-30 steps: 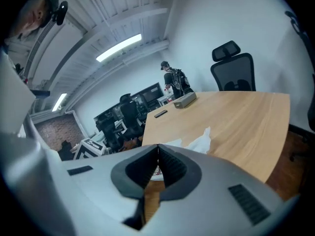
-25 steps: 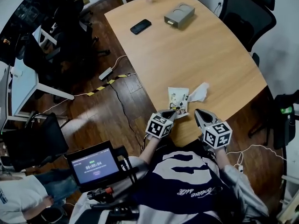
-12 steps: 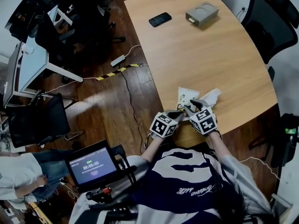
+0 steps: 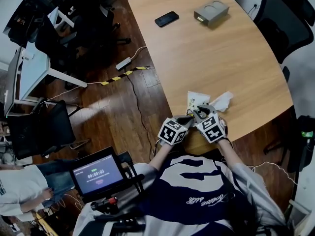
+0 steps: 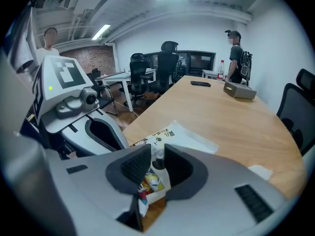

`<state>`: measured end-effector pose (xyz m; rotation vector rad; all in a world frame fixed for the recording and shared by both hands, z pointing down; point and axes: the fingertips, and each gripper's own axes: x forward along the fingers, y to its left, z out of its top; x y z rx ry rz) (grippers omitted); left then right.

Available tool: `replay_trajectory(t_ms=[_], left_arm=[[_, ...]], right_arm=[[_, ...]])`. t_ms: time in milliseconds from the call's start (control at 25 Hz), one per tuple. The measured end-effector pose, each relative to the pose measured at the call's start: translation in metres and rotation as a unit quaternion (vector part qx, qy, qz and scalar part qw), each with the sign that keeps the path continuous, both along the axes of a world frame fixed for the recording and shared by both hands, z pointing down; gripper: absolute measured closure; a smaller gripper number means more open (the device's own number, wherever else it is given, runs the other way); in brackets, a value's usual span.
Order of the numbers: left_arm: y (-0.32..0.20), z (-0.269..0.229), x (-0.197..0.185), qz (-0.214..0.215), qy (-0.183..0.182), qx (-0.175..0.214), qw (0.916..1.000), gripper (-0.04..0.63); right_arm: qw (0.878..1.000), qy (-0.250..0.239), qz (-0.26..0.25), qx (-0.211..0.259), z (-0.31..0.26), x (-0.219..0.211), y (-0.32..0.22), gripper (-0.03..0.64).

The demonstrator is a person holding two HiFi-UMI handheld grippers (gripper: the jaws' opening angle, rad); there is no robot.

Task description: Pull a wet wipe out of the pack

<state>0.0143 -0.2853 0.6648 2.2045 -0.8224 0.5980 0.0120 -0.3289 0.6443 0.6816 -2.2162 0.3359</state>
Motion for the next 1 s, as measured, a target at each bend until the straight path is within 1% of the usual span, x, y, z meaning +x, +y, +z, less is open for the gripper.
replay_trajectory(t_ms=[120,280,360,440,520,640,680,840,880,960,1000], left_arm=[[0.001,0.0,0.002,0.005,-0.002,0.001,1.0,0.592],[-0.001,0.0,0.004,0.011,-0.004,0.001,0.9999,0.592],[-0.003,0.001,0.004,0.012,-0.004,0.001,0.9999,0.592],[-0.002,0.003,0.005,0.012,-0.005,-0.001,0.9999,0.592],[-0.002,0.004,0.005,0.01,-0.004,-0.005,0.9999,0.592],[-0.004,0.001,0.001,0.006,-0.002,-0.01,0.9999,0.593],[-0.005,0.0,0.0,0.007,-0.002,-0.01,0.9999,0.592],[-0.005,0.0,-0.001,0.014,-0.006,-0.005,0.9999,0.592],[-0.006,0.001,0.0,0.012,-0.007,-0.004,0.9999,0.592],[-0.008,0.002,0.0,0.009,-0.01,-0.005,0.9999,0.592],[-0.009,0.002,0.0,0.009,-0.011,-0.006,0.9999,0.592]], right_arm=[[1.0,0.014,-0.006,0.007,0.003,0.001,0.003,0.559],[1.0,0.022,-0.001,0.003,0.004,0.0,0.002,0.591],[1.0,0.008,0.01,-0.005,0.001,0.0,0.0,0.598],[0.998,-0.032,0.043,-0.033,-0.004,0.002,0.003,0.6],[0.989,-0.09,0.088,-0.074,-0.011,0.005,0.005,0.601],[0.969,-0.166,0.139,-0.117,-0.028,0.006,0.004,0.603],[0.964,-0.181,0.149,-0.124,-0.033,0.007,0.004,0.604],[0.95,-0.224,0.17,-0.134,-0.046,0.008,0.011,0.604],[0.943,-0.247,0.177,-0.138,-0.052,0.008,0.012,0.604],[0.924,-0.299,0.19,-0.146,-0.071,0.007,0.01,0.604],[0.919,-0.312,0.193,-0.142,-0.079,0.007,0.009,0.604]])
